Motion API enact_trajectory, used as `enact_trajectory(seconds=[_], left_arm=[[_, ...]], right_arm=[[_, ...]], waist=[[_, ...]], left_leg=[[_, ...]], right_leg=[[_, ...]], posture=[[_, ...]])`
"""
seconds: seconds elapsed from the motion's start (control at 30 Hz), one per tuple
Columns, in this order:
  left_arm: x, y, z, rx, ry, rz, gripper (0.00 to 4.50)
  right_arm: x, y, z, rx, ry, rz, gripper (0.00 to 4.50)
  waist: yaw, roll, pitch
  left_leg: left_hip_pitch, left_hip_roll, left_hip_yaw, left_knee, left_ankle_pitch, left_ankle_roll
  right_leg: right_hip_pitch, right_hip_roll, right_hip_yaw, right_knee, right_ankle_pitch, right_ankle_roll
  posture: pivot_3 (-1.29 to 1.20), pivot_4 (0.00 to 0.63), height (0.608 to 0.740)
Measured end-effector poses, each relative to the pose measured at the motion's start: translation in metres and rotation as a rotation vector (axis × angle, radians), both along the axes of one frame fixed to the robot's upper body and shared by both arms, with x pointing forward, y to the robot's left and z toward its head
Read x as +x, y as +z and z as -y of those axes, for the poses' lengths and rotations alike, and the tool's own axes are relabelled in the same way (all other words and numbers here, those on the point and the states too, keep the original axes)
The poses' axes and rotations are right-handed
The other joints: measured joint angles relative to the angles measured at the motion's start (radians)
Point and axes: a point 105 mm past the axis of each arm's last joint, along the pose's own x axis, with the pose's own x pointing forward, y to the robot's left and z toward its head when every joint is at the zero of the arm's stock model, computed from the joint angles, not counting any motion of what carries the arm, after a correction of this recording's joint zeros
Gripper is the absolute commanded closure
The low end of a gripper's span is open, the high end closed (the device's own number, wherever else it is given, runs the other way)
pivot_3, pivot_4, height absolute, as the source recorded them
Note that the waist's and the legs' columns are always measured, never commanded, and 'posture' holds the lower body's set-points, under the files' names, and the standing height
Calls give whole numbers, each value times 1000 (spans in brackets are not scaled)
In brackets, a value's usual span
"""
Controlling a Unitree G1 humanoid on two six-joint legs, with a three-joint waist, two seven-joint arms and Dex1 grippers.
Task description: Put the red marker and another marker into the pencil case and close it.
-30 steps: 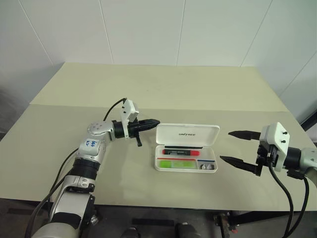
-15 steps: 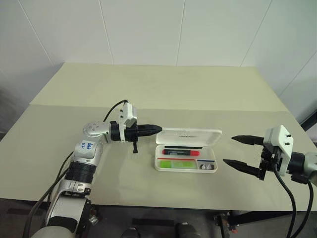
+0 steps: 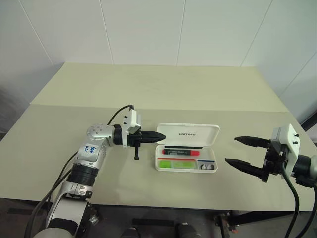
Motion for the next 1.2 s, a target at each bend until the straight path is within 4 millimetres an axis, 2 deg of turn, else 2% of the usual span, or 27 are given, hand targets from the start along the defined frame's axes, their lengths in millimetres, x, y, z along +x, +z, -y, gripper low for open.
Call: enact_trajectory(seconds=[0.23,0.5,0.6,0.87,1.07,1.2], left_arm=[[18,25,-7,-123,126,48,4482],[49,14,-21,-70,346,48,4482],[56,2,-24,1,386,40,4482],[48,-12,-9,44,293,-3,4482],[41,-12,-4,57,222,-3,4482],[28,-15,-1,69,138,9,4482]], right_arm=[[1,0,0,-4,-5,6,0],[2,2,-1,-10,-2,20,0],[2,2,-1,-9,0,25,0],[2,2,-2,-8,-1,26,0],[2,1,-1,-5,-10,25,0],[1,1,-3,-3,-8,29,0]], waist=[[0,0,0],[1,0,0],[1,0,0],[1,0,0],[1,0,0],[1,0,0]], left_leg=[[0,0,0,1,0,0],[0,0,0,1,0,0],[0,0,0,1,0,0],[-1,0,0,1,0,0],[-1,0,0,1,0,0],[-1,0,0,1,0,0]], right_leg=[[0,0,0,0,0,0],[0,0,0,0,0,1],[0,0,0,0,0,1],[0,0,0,0,0,1],[0,0,0,0,0,1],[0,0,0,0,0,1]], posture=[[0,150,740],[0,150,740],[0,150,740],[0,150,740],[0,150,740],[0,150,740]])
